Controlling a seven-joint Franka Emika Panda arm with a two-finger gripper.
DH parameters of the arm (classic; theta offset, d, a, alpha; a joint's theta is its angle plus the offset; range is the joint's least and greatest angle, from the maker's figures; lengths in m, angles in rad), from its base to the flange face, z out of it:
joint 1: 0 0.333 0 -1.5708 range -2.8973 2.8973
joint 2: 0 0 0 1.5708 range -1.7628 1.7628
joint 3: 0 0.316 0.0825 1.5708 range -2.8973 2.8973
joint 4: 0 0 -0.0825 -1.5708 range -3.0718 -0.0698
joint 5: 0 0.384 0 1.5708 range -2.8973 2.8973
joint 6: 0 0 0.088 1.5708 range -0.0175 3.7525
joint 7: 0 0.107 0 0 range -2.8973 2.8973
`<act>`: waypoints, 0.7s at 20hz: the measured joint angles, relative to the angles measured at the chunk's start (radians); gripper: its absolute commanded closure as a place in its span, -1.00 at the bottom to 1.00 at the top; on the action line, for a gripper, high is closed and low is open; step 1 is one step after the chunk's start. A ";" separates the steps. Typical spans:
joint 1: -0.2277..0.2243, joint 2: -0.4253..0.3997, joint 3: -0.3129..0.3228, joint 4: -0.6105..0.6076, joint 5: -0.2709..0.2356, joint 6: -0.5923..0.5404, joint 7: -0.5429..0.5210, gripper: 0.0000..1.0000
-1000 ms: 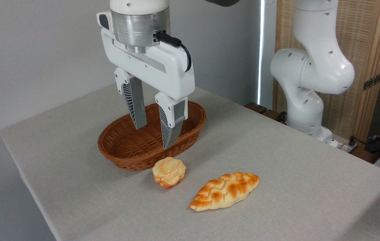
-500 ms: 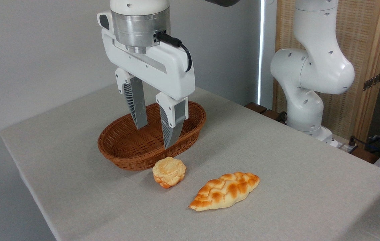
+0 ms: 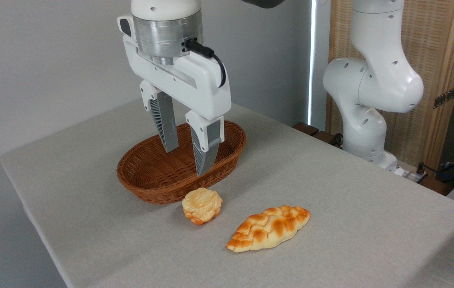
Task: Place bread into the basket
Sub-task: 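Move the open gripper down toward the small round bun beside the basket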
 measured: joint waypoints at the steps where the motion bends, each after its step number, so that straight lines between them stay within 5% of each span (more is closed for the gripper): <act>1: -0.002 0.000 -0.004 -0.004 0.000 -0.005 0.019 -1.00; 7: -0.015 0.004 -0.083 -0.061 0.067 0.004 0.102 -1.00; 14: -0.016 -0.008 -0.107 -0.148 0.078 0.013 0.568 -1.00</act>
